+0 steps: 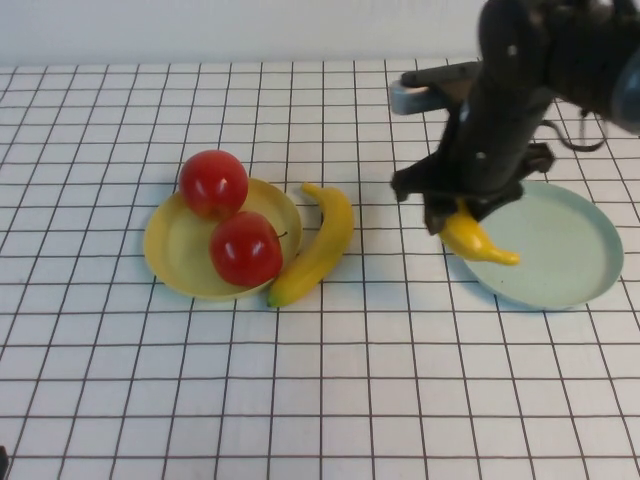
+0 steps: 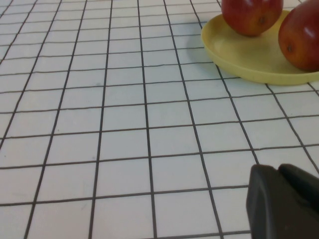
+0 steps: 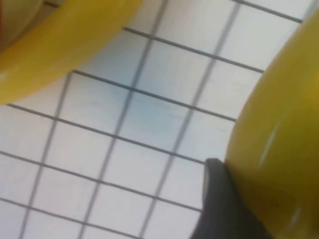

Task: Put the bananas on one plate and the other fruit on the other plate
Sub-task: Put another type of fruit in the right plate

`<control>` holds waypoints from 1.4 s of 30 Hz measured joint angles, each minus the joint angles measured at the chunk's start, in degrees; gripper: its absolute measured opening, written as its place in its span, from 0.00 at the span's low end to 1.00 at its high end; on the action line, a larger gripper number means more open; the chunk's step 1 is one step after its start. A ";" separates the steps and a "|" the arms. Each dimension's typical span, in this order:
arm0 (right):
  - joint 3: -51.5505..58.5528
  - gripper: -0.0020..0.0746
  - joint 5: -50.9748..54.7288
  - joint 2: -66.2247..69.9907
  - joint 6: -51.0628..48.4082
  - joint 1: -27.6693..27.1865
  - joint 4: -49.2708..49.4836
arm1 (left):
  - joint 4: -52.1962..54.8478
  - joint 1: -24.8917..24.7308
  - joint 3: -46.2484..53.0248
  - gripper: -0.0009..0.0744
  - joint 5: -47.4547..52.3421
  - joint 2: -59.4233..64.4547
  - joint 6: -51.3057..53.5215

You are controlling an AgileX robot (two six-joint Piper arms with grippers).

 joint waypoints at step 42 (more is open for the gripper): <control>13.78 0.58 -9.37 -9.13 -6.30 -13.36 0.93 | 0.00 0.00 0.00 0.01 0.00 0.00 -0.09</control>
